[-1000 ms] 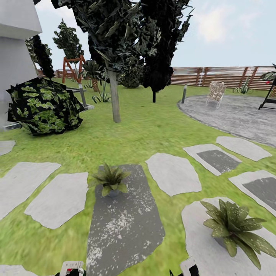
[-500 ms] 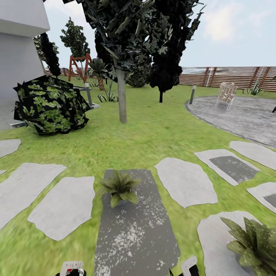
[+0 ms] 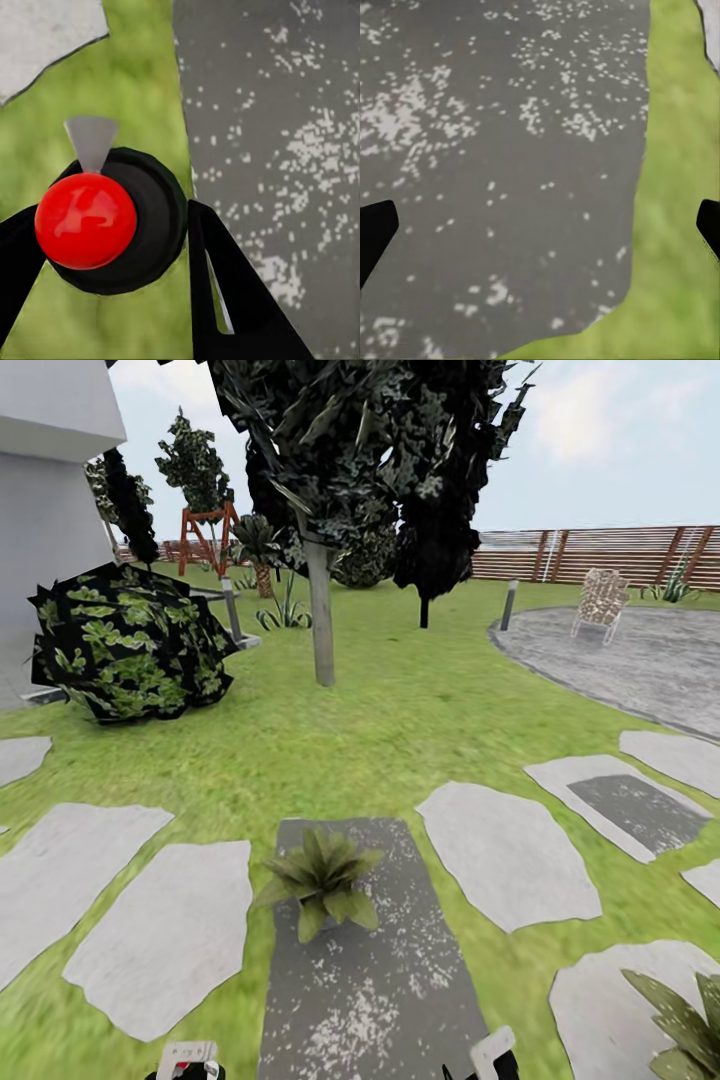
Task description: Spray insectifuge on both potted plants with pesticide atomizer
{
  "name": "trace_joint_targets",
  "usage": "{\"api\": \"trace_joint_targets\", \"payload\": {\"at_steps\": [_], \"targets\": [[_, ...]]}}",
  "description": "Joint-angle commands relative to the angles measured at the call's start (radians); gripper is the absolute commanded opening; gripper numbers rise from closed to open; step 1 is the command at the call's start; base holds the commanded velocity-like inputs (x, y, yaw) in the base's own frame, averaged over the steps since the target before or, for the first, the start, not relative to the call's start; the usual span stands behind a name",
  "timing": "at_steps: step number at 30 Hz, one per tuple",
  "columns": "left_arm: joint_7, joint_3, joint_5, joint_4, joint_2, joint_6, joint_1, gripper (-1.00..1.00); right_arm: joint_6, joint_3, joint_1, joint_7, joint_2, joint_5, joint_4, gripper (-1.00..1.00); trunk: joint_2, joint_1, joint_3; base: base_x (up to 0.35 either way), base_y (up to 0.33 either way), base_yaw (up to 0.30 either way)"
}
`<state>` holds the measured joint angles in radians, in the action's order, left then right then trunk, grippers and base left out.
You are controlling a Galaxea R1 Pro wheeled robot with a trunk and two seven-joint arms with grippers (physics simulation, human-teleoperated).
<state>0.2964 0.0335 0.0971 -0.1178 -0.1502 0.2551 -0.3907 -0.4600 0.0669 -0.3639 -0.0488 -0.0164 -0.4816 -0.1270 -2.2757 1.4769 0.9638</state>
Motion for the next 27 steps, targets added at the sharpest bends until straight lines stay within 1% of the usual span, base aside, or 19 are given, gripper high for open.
{"api": "trace_joint_targets", "payload": {"at_steps": [1, 5, 7, 13, 15, 16, 19, 20, 21, 23, 24, 26, 27], "targets": [[0.009, 0.003, 0.01, 0.001, 0.0, 0.0, -0.001, -1.0, -0.003, 0.007, -0.001, -0.005, 0.0, -0.01, 0.001, 1.0, 0.0, 0.0, 0.001, 0.324, 0.057, 0.0], [0.009, 0.003, 0.01, 0.001, 0.0, 0.0, -0.001, -1.0, -0.003, 0.007, -0.001, -0.005, 0.0, -0.009, 0.001, 1.0, 0.0, 0.0, 0.001, 0.309, 0.018, 0.0], [0.009, 0.003, 0.01, 0.001, 0.0, 0.0, -0.001, -1.0, -0.003, 0.007, -0.001, -0.005, 0.0, -0.009, 0.001, 1.0, 0.0, 0.0, 0.001, 0.137, 0.003, 0.0], [0.009, 0.003, 0.01, 0.001, -0.001, 0.0, -0.001, -1.0, -0.003, 0.007, -0.001, -0.005, -0.002, -0.009, 0.001, 1.0, 0.0, 0.0, 0.001, 0.021, 0.0, 0.0], [0.011, 0.002, 0.006, 0.0, -0.005, 0.0, -0.001, -1.0, -0.003, 0.006, -0.001, -0.005, -0.003, -0.009, 0.001, 1.0, 0.0, 0.0, 0.001, 0.0, 0.0, 0.0], [0.013, -0.007, 0.0, -0.003, -0.007, -0.002, -0.001, -1.0, -0.003, 0.005, -0.001, -0.005, -0.007, -0.009, 0.001, 1.0, 0.0, 0.0, 0.001, 0.0, 0.0, 0.0], [0.02, -0.011, -0.003, -0.005, -0.008, -0.002, -0.001, -1.0, -0.003, 0.006, 0.0, -0.005, -0.008, -0.009, 0.001, 1.0, 0.0, 0.0, 0.001, 0.0, 0.0, 0.0], [0.022, -0.012, -0.015, -0.009, -0.008, -0.002, -0.001, -1.0, -0.002, 0.006, 0.0, -0.005, -0.008, -0.009, 0.0, 1.0, 0.0, 0.0, 0.001, 0.0, 0.0, 0.0], [0.023, -0.014, -0.03, -0.011, -0.008, -0.003, -0.001, -1.0, -0.002, 0.006, -0.001, -0.006, -0.008, -0.01, -0.002, 1.0, 0.0, 0.0, 0.001, 0.0, 0.0, 0.0], [0.024, -0.028, -0.091, -0.015, -0.009, -0.005, -0.006, -1.0, -0.002, 0.006, -0.001, -0.002, -0.009, -0.011, -0.006, 1.0, 0.0, 0.0, 0.001, 0.0, 0.0, 0.0], [0.024, -0.047, -0.144, -0.016, -0.008, -0.007, -0.011, -1.0, -0.002, 0.004, -0.001, 0.001, -0.009, -0.015, -0.008, 1.0, 0.0, 0.0, 0.001, 0.0, 0.0, 0.0], [0.026, -0.088, -0.236, -0.017, -0.007, -0.01, -0.016, -1.0, -0.003, -0.004, -0.001, 0.004, -0.009, -0.024, -0.013, 1.0, 0.0, 0.0, 0.001, 0.0, 0.0, 0.0], [0.032, -0.121, -0.313, -0.017, -0.005, -0.013, -0.017, -1.0, -0.003, -0.025, -0.001, 0.006, -0.01, -0.041, -0.03, 1.0, 0.0, 0.0, 0.001, 0.0, 0.0, 0.0]]}}
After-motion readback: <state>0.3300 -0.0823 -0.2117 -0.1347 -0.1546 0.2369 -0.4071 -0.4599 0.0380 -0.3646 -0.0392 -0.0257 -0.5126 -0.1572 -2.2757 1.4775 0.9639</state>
